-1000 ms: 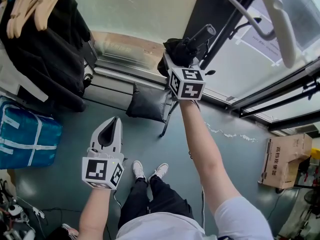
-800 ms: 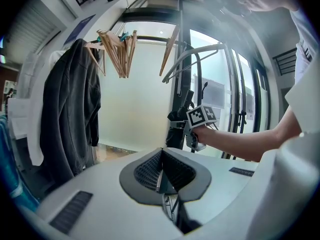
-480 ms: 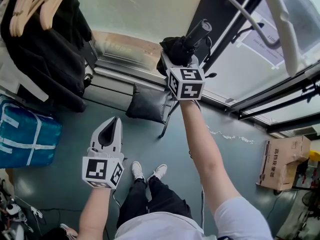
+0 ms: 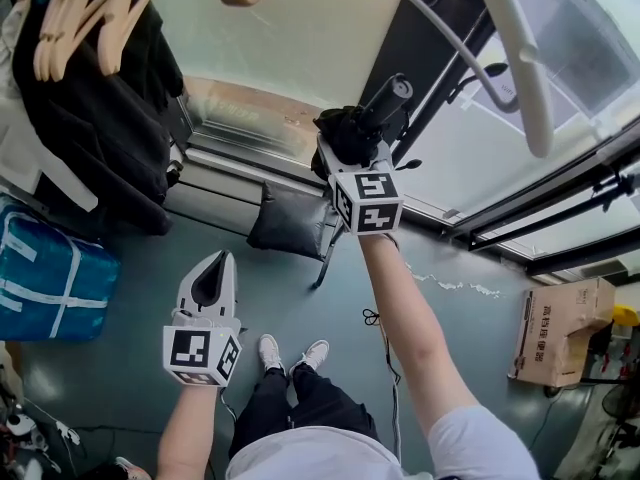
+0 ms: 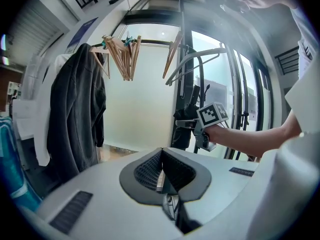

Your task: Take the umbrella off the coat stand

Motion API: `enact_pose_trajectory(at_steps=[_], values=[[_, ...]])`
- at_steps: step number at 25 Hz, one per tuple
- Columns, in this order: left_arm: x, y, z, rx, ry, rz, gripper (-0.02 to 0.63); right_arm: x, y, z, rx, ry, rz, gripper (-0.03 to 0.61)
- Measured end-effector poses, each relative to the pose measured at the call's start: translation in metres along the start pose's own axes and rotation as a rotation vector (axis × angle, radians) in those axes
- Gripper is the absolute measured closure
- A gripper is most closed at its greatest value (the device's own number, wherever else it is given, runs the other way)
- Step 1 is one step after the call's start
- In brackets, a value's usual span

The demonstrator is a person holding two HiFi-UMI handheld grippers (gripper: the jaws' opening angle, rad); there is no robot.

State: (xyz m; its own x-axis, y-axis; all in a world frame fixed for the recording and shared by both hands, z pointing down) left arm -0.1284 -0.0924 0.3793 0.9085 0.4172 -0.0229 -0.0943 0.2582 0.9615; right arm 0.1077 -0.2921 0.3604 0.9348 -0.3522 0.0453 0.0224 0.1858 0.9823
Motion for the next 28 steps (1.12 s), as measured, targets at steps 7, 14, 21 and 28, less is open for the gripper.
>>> enact_pose_trajectory(at_steps=[7, 14, 21, 28], values=[[-0.002, -0.007, -0.014, 0.005, -0.011, 0.019, 0.591, -0.007, 0.0, -0.042, -0.002, 0.005, -0.02, 0.331], [0.001, -0.03, -0.026, 0.053, -0.007, 0.065, 0.591, 0.004, 0.003, -0.111, 0.001, 0.053, 0.012, 0.331], [0.011, -0.047, -0.039, 0.087, 0.038, 0.109, 0.591, 0.018, 0.009, -0.184, -0.014, 0.126, 0.024, 0.331], [0.015, -0.073, -0.045, 0.16, 0.042, 0.134, 0.591, 0.037, -0.002, -0.264, 0.006, 0.212, 0.006, 0.331]])
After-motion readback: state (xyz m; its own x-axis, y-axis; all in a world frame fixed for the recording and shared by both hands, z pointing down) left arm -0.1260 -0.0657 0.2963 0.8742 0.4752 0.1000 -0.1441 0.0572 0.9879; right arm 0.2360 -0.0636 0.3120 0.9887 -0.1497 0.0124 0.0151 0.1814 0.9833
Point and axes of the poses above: the fingertips, and each gripper's own axes: z forward along the fingers, x to its right, y out of its underside, the point moved 6 cm from there along -z, backward along the fingers, and after that the axes turned 6 degrees about z, right-handed, at the moved point
